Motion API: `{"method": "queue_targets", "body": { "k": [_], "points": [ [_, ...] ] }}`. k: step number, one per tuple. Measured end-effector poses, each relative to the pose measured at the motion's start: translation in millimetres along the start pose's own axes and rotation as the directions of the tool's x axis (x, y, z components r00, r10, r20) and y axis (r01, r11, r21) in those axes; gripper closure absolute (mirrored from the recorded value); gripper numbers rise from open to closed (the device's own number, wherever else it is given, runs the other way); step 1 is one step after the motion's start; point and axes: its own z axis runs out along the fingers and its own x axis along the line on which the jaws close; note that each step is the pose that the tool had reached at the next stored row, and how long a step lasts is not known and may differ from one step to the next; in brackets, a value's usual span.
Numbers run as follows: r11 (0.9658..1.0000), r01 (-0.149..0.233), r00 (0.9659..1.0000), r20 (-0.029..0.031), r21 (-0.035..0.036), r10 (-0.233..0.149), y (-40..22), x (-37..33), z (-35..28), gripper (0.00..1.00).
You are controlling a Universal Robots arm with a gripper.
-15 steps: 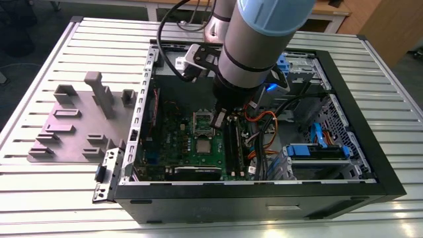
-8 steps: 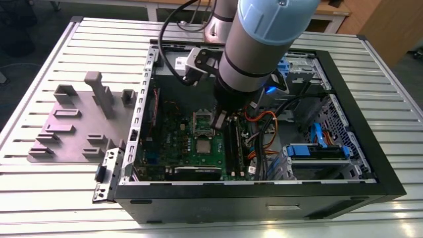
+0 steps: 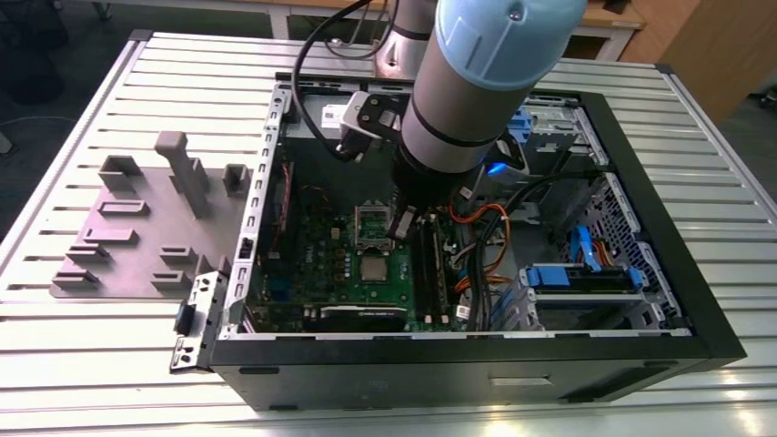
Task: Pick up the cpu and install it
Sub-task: 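Close the cpu cover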
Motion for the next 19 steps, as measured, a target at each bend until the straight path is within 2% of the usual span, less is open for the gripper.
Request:
{"method": "queue_targets", "body": {
  "k": [8, 12, 14, 16, 18, 19],
  "points": [
    [1.0, 0.0, 1.0, 0.0001, -0.0002, 0.0, 0.0, 0.0, 0.0, 0.89],
    [0.9996, 0.028, 0.9996, -0.0034, -0.0053, -0.028, -0.9, -0.4, 0.2, 0.89],
    [0.9995, 0.031, 0.9995, -0.0028, -0.0068, -0.031, -3.4, -1.9, 0.6, 0.89],
    [0.9995, 0.031, 0.9995, 0.0006, -0.0092, -0.031, -5.4, -4.3, 1.4, 0.89],
    [0.9994, 0.031, 0.9994, 0.0111, -0.0146, -0.031, -6.7, -6.1, 2.1, 0.89],
    [0.9993, 0.032, 0.9993, 0.0188, -0.0188, -0.032, -7.8, -7.0, 2.3, 0.89]
  ]
}}
